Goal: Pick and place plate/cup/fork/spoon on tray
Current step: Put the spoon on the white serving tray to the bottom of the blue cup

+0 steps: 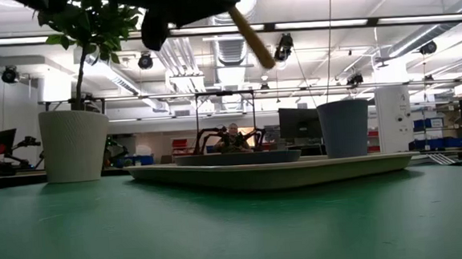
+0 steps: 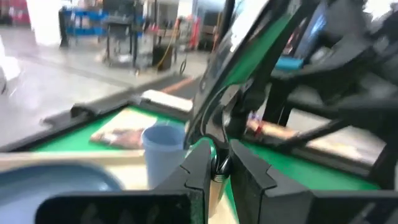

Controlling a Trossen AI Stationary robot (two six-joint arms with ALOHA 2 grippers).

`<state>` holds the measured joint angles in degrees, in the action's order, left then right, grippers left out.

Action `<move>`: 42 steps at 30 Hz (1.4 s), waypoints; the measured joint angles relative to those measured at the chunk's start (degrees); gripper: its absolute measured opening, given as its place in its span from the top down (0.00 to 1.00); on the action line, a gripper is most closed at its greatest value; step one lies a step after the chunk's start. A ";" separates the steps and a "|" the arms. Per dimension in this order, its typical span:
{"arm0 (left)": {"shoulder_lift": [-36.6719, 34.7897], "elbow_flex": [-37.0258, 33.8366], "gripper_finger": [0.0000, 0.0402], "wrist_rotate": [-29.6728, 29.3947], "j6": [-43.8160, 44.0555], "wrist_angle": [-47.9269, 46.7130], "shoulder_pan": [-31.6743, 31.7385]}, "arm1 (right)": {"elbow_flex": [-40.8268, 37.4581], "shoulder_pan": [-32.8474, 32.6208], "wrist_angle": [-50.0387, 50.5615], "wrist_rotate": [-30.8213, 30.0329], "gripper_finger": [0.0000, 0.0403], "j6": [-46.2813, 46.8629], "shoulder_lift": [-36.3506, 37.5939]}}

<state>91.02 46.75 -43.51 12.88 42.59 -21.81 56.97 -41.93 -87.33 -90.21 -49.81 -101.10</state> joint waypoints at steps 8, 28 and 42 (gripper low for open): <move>-4.98 6.46 0.95 0.89 17.99 -35.90 2.39 | -0.66 -7.09 0.00 0.17 0.57 -6.38 6.94; 5.96 16.99 0.91 28.16 22.75 -50.11 14.17 | -26.26 -14.32 0.03 6.76 0.70 14.34 28.38; 13.27 16.71 0.84 28.46 16.32 -41.43 14.74 | -29.35 -14.45 0.57 9.31 0.71 17.78 31.63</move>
<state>104.29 63.46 -15.05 29.20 1.15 -7.07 27.62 -56.38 -86.76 -80.90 -32.03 -69.47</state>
